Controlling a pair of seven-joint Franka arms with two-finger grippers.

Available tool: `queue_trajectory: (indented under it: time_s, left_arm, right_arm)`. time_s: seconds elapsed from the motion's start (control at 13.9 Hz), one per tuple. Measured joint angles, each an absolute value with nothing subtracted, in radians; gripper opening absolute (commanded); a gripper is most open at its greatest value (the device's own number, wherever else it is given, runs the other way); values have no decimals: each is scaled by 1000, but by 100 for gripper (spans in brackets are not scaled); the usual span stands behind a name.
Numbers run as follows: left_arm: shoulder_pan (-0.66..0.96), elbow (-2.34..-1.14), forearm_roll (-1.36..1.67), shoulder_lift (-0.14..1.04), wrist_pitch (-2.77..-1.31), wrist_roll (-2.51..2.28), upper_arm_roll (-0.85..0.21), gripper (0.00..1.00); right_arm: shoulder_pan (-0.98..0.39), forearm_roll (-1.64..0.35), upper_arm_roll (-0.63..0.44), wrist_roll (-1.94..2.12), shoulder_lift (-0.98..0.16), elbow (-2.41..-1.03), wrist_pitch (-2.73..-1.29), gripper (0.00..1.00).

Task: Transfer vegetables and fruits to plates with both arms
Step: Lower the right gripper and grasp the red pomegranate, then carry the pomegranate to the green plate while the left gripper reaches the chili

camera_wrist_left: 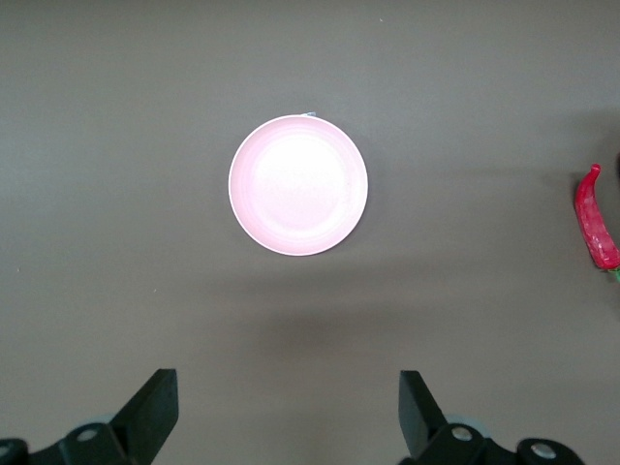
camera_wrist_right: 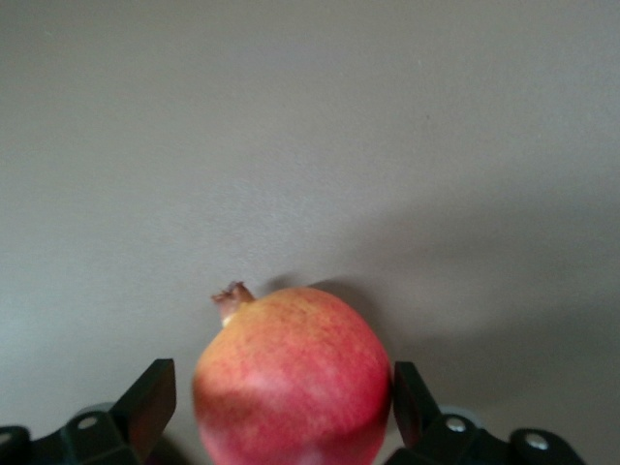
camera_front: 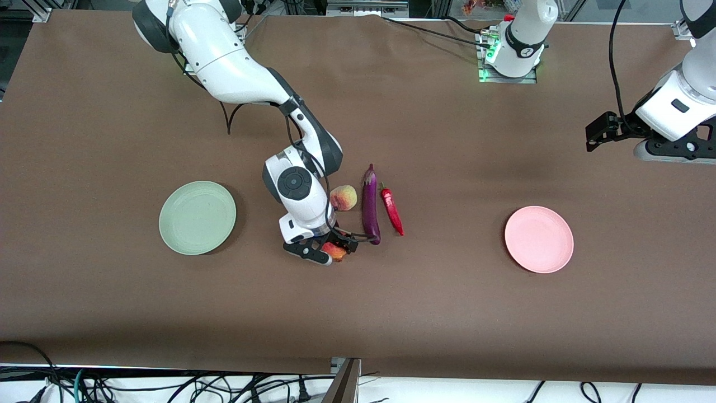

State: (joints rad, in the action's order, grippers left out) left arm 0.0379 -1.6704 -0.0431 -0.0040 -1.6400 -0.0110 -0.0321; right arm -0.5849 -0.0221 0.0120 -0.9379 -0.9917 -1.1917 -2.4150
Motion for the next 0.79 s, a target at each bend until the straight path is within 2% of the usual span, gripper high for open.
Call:
queue_trajectory:
  time_s: [0.14, 0.22, 0.36, 0.58, 0.79]
  left_arm:
    - [39, -1670, -43, -1, -1636, -11, -33, 100]
    - [41, -1670, -43, 2, -1634, -11, -35, 100]
    - [47, -1671, -43, 10, -1631, -11, -39, 100]
    - [81, -1672, -40, 61, -1607, -10, -49, 100]
    - [143, -1675, 54, 189, -1620, -14, -54, 100]
  right_arm:
    - [-585, -22, 11, -938, -997, -1191, -2417, 47]
    - [-585, -21, 8, -936, -996, -1190, -2417, 41]
    - [-576, -19, -9, -902, -986, -1187, -2379, 41]
    - [-516, -18, -41, -674, -902, -1172, -2153, 41]
    - [-419, -18, -66, -456, -777, -1213, -1965, 43]
